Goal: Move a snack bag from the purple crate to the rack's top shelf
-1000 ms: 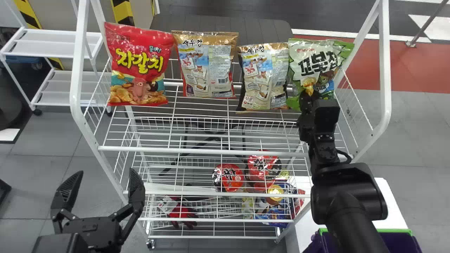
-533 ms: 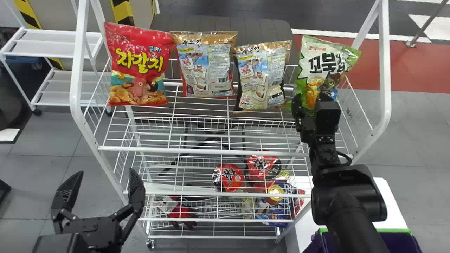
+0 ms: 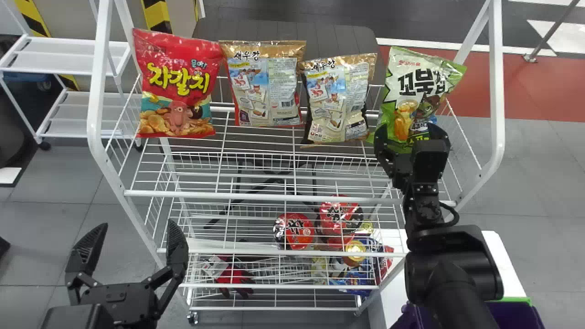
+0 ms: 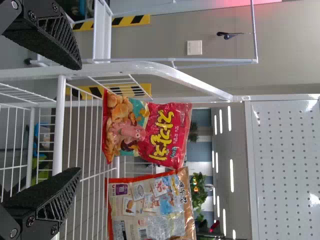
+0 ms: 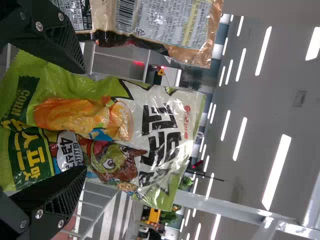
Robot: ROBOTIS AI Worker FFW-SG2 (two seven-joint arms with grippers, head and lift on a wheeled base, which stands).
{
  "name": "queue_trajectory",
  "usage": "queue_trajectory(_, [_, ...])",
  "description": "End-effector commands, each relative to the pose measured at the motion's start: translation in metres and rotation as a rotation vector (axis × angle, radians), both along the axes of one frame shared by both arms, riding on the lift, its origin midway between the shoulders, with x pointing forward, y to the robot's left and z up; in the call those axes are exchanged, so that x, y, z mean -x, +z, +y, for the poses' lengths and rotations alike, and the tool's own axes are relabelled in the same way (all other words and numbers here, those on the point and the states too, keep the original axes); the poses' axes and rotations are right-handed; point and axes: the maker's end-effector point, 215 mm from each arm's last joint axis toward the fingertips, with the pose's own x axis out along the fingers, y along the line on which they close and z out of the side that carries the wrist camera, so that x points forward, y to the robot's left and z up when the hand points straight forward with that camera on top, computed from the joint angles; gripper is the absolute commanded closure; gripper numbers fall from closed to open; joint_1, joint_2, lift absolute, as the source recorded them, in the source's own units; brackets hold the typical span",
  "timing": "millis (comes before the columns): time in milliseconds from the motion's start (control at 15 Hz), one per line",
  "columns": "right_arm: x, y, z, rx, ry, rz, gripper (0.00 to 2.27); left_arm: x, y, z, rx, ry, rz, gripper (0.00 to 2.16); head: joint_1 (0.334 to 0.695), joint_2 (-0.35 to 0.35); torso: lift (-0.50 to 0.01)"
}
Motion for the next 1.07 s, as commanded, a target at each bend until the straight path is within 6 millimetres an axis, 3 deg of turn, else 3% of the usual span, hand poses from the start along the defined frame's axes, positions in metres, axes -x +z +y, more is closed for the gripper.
queue_trajectory(0, [0.014,0.009,0.006,0.001,0.006,-0.025,0.16,-0.001,0.001,0.000,0.000,-0.001,-0.002,0.09,0.695,-0.099,0.000])
queue_trajectory(200, [0.036,0.043,0.008,0.013,0.015,-0.010,0.16,0.000,0.005,0.003,-0.003,0.003,-0.009,0.09,0.695,-0.100,0.000])
queue_trajectory(533, [0.102,0.074,0.068,-0.094,0.256,0.071,0.16,0.001,0.037,0.007,0.005,0.012,-0.053,0.09,0.695,-0.056,0.000])
queue_trajectory(733, [0.155,0.078,0.096,-0.213,0.357,0.055,0.16,0.005,0.045,0.004,0.014,0.010,-0.063,0.09,0.695,-0.004,0.000])
queue_trajectory(867, [0.190,0.069,0.113,-0.242,0.397,0.045,0.16,0.006,0.046,0.002,0.024,0.011,-0.064,0.09,0.695,0.014,0.000])
queue_trajectory(1000, [0.215,0.066,0.117,-0.272,0.407,0.035,0.17,0.009,0.048,0.000,0.030,0.010,-0.064,0.09,0.695,0.041,0.000])
